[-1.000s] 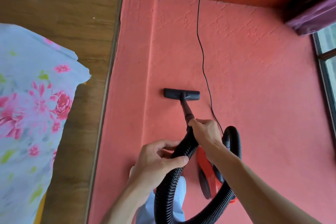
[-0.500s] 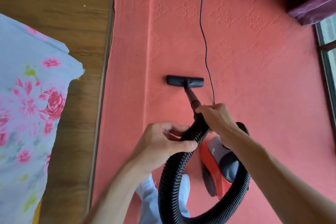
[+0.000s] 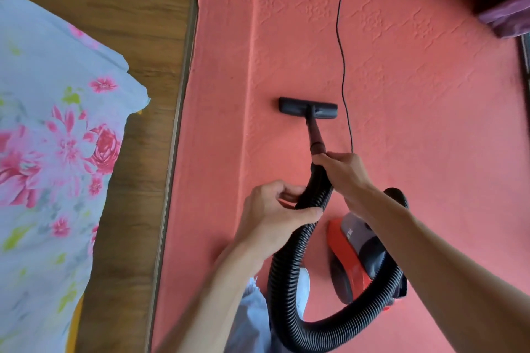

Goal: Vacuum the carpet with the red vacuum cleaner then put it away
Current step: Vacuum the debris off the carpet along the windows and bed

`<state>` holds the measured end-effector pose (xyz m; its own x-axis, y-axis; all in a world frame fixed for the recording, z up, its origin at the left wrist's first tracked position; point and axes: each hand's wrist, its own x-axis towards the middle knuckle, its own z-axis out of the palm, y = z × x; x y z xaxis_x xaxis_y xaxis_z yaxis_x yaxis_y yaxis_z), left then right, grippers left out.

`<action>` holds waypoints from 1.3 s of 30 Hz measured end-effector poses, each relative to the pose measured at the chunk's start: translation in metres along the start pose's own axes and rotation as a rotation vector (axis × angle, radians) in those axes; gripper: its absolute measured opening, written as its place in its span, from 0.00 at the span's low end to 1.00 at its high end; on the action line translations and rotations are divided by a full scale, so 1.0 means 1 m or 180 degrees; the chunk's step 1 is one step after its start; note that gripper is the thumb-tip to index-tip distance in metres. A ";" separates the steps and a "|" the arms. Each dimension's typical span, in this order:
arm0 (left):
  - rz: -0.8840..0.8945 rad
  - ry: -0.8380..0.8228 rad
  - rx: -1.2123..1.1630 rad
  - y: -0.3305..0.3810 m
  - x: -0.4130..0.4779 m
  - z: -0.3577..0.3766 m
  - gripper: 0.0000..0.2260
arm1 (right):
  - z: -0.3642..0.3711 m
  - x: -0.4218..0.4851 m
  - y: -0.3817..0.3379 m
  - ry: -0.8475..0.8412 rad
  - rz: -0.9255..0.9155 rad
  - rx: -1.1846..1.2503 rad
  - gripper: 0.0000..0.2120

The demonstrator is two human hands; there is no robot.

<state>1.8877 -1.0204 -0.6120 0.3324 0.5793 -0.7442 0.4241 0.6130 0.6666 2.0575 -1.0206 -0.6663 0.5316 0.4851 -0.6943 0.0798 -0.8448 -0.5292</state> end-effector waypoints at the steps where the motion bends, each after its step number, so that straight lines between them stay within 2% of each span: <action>1: 0.0001 -0.0095 0.0035 -0.004 -0.003 -0.008 0.17 | 0.001 -0.007 0.002 -0.0076 -0.0042 -0.0014 0.10; 4: -0.0012 -0.0611 0.0066 -0.018 -0.023 -0.032 0.18 | 0.000 -0.039 0.013 -0.0433 -0.0117 -0.0169 0.11; 8: -0.0141 -0.1033 -0.0018 -0.038 -0.051 -0.040 0.07 | -0.001 -0.072 0.025 -0.0831 -0.0184 -0.0470 0.11; 10: -0.0140 -0.0854 -0.0005 -0.049 -0.059 -0.030 0.07 | -0.002 -0.079 0.032 -0.0880 -0.0200 -0.0643 0.10; 13: -0.0118 -0.0473 -0.0366 -0.061 -0.067 -0.001 0.04 | -0.004 -0.079 0.041 -0.0754 -0.0332 -0.0905 0.09; 16: -0.0088 -0.0019 -0.0674 -0.065 -0.073 0.029 0.06 | -0.005 -0.068 0.043 -0.0511 -0.0593 -0.1197 0.01; 18: 0.0043 0.0289 -0.0585 -0.067 -0.079 0.049 0.10 | -0.008 -0.056 0.045 -0.0584 -0.0764 -0.1462 0.05; 21: 0.0136 0.0627 -0.0540 -0.070 -0.091 0.087 0.22 | -0.019 -0.039 0.053 -0.0712 -0.0875 -0.1582 0.11; 24: 0.0174 0.0964 -0.0738 -0.079 -0.099 0.133 0.24 | -0.040 -0.034 0.066 -0.0859 -0.0896 -0.1888 0.13; 27: 0.0236 0.0986 -0.0792 -0.083 -0.114 0.180 0.23 | -0.075 -0.038 0.084 -0.1003 -0.0856 -0.2284 0.12; 32: 0.0347 0.0888 -0.1010 -0.080 -0.139 0.254 0.13 | -0.142 -0.039 0.116 -0.1126 -0.1062 -0.2955 0.15; 39: 0.0430 0.1144 -0.1099 -0.080 -0.132 0.303 0.19 | -0.166 -0.028 0.126 -0.1218 -0.1532 -0.3670 0.16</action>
<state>2.0650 -1.3087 -0.5804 0.0289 0.7765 -0.6295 0.0744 0.6264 0.7760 2.1925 -1.1776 -0.6326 -0.0095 0.6629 -0.7486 0.9674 -0.1834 -0.1747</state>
